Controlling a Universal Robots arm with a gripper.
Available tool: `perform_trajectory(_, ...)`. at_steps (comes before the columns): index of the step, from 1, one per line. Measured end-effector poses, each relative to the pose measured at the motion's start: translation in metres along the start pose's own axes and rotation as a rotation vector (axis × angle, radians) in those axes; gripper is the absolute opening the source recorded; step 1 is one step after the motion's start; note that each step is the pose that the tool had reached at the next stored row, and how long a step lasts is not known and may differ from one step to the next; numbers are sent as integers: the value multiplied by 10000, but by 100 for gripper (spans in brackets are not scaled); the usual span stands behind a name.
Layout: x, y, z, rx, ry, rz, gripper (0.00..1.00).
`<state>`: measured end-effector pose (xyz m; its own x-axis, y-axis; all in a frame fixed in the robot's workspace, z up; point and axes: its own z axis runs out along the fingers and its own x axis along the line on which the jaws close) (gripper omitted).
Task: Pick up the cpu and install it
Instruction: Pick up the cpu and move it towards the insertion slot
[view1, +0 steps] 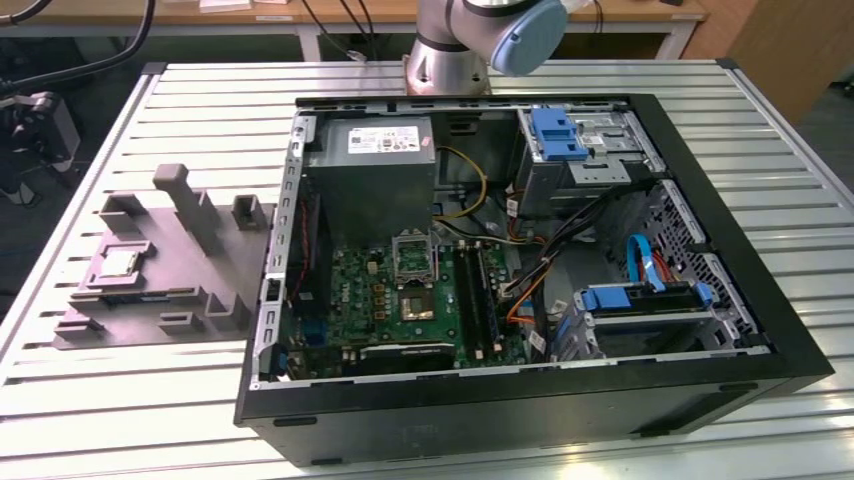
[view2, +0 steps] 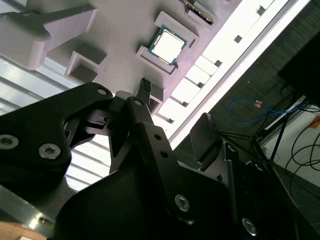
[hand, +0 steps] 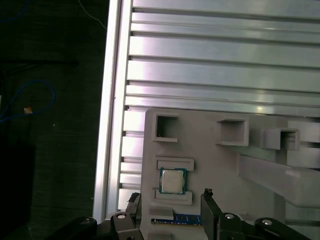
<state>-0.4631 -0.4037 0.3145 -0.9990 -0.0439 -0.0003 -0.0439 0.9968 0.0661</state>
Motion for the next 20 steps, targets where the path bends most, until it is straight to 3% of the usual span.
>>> perform_trajectory(8, -4, -4, 31, 14, -2, 2, 59)
perform_trajectory(20, -77, -31, 240, 14, 25, 5, 59)
